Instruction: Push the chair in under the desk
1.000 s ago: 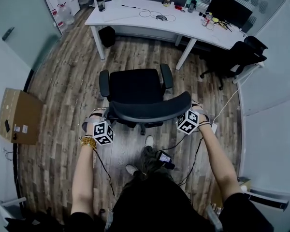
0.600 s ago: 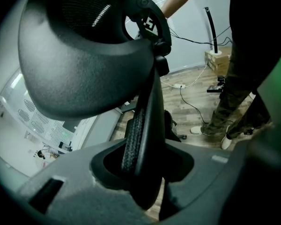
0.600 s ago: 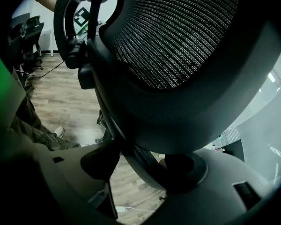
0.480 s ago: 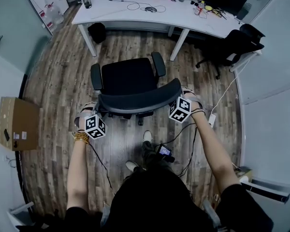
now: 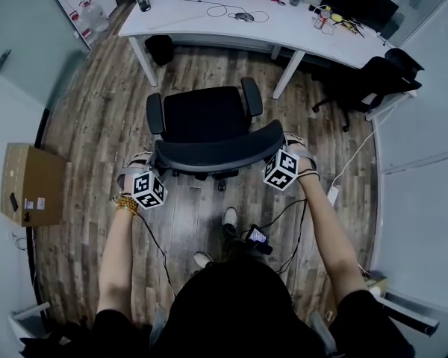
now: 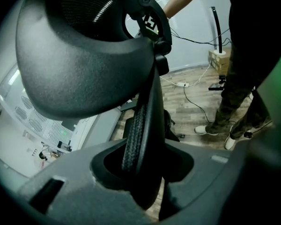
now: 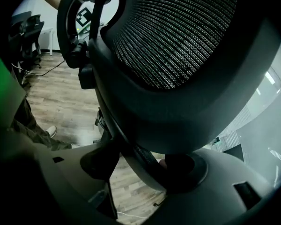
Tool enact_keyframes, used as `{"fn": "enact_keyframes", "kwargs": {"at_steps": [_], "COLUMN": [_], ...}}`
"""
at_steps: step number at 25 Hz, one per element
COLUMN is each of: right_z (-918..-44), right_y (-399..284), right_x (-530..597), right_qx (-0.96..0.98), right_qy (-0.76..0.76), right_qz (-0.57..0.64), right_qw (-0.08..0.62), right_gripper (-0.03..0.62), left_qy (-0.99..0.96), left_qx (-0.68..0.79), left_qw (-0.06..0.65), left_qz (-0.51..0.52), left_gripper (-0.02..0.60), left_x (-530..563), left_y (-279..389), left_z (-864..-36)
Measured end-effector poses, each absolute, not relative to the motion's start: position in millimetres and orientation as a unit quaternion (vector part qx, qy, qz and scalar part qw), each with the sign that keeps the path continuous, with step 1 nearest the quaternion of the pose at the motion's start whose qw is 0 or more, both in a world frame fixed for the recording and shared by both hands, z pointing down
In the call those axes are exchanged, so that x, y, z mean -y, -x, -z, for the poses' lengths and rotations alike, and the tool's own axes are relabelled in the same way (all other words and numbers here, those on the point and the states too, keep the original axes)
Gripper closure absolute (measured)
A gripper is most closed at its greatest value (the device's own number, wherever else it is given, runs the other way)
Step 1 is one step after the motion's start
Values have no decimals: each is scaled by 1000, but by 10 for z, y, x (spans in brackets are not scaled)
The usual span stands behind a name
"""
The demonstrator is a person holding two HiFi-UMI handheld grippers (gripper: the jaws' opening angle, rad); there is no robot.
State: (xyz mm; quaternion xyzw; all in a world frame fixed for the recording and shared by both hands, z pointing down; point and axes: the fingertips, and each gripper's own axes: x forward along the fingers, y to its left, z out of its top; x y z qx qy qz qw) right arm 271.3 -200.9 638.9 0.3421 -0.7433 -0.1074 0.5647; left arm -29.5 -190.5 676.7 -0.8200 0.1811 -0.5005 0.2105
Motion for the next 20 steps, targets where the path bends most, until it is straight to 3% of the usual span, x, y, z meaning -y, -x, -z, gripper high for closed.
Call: {"fn": "enact_keyframes", "kwargs": {"at_steps": [20], "right_z": [-6421], "right_y": [-2896], "right_x": [3137], "right_qx": [742], "right_qy": [-331], "right_qz": [109], "right_qw": [572], "right_gripper": [293], "left_qy": [820], "left_qx": [-194], "left_qw": [194], "left_qz": [502], "left_gripper": [425], "left_x": [3004], "left_y": [132], "left_z": [-6803]}}
